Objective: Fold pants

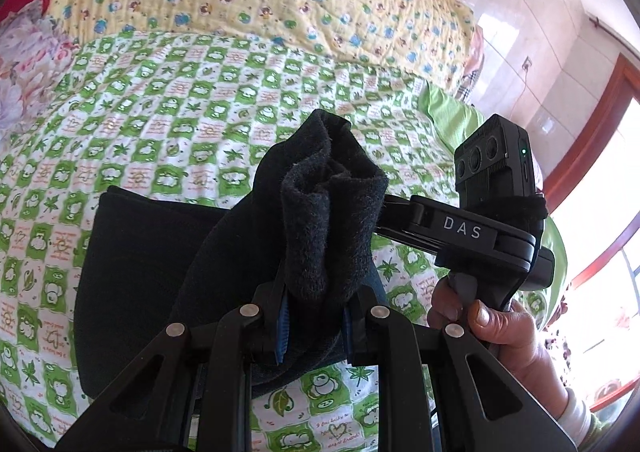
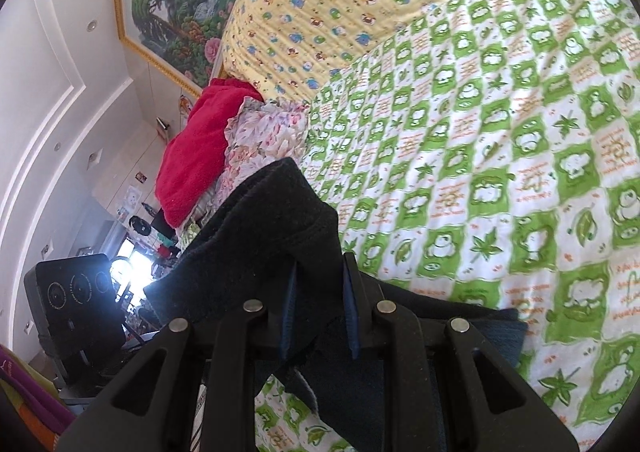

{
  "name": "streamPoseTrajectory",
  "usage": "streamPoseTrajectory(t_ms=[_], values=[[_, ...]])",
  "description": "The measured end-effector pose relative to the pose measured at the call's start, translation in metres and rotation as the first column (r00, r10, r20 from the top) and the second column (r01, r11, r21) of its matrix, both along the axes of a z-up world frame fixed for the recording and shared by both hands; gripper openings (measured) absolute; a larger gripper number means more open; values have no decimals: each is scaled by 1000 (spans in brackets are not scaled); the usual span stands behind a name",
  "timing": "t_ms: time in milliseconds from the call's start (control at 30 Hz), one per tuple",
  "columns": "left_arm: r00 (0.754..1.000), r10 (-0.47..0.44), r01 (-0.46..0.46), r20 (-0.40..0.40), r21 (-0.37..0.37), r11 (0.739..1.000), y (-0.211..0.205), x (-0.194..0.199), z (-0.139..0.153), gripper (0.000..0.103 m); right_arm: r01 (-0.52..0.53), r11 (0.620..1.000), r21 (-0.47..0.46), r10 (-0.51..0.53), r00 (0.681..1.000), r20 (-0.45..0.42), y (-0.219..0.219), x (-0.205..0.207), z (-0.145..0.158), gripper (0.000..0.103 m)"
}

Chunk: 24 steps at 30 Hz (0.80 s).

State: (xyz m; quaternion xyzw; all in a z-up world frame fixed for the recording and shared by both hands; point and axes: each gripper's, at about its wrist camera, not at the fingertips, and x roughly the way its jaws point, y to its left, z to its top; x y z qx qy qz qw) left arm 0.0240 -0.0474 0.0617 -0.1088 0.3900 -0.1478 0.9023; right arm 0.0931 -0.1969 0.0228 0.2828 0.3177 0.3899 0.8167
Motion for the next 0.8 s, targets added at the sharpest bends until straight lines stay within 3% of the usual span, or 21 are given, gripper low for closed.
streamPoseTrajectory(t_ms=[333,533,600,667,800], values=[[997,-46,50,-65,61,997,-22,7,-27,24,95,994,-48,-97,994,-53,-28,-6,-19,23],[994,-91,94,-67,51,994,-21,2,-31,38,197,980,16,-195,976,-96,-64,-20,-28,24],[992,-105,108,-63,38,993,-20,-1,-29,47,218,976,14,-216,971,-99,-68,-26,-26,33],[992,-116,117,-58,18,993,-19,-4,-27,60,234,972,-1,-233,967,-104,-68,-31,-23,66],[991,-124,125,-40,18,992,-17,-11,-18,63,258,966,-15,-258,961,-97,-67,-43,-19,70]])
